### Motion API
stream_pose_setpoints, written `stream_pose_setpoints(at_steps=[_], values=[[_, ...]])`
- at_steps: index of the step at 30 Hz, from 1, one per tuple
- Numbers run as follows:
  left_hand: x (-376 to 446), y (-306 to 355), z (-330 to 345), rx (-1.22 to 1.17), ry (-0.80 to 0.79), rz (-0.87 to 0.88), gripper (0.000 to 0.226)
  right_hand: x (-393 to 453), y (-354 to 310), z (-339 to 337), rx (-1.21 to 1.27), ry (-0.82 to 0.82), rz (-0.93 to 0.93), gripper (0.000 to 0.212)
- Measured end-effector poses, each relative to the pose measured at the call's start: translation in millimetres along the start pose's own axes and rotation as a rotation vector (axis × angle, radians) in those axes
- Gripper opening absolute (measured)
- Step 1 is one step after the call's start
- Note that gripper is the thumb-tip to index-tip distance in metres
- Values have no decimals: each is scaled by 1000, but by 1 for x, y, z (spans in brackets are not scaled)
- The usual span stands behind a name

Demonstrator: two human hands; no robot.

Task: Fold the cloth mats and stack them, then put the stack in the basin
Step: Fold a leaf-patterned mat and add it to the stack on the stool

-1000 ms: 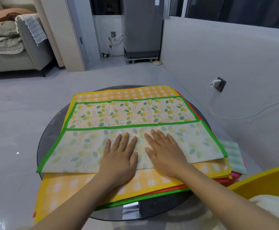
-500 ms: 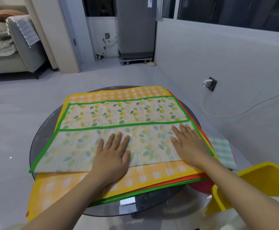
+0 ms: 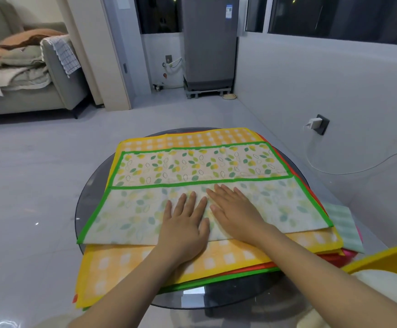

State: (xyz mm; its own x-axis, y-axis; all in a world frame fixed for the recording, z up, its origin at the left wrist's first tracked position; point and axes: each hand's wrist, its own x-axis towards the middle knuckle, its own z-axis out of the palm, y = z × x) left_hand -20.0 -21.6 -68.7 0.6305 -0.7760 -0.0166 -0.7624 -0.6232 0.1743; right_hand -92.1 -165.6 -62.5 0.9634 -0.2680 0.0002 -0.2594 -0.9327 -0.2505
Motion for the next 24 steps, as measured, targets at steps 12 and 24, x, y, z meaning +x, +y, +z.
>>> stream_pose_setpoints(at_steps=[12, 24], values=[[-27, -108, -17, 4, 33, -191, 54, 2, 3, 8, -86, -45, -2, 51], [-14, -100, -36, -105, 3, -234, 52, 8, -4, -13, -40, -38, 15, 50]])
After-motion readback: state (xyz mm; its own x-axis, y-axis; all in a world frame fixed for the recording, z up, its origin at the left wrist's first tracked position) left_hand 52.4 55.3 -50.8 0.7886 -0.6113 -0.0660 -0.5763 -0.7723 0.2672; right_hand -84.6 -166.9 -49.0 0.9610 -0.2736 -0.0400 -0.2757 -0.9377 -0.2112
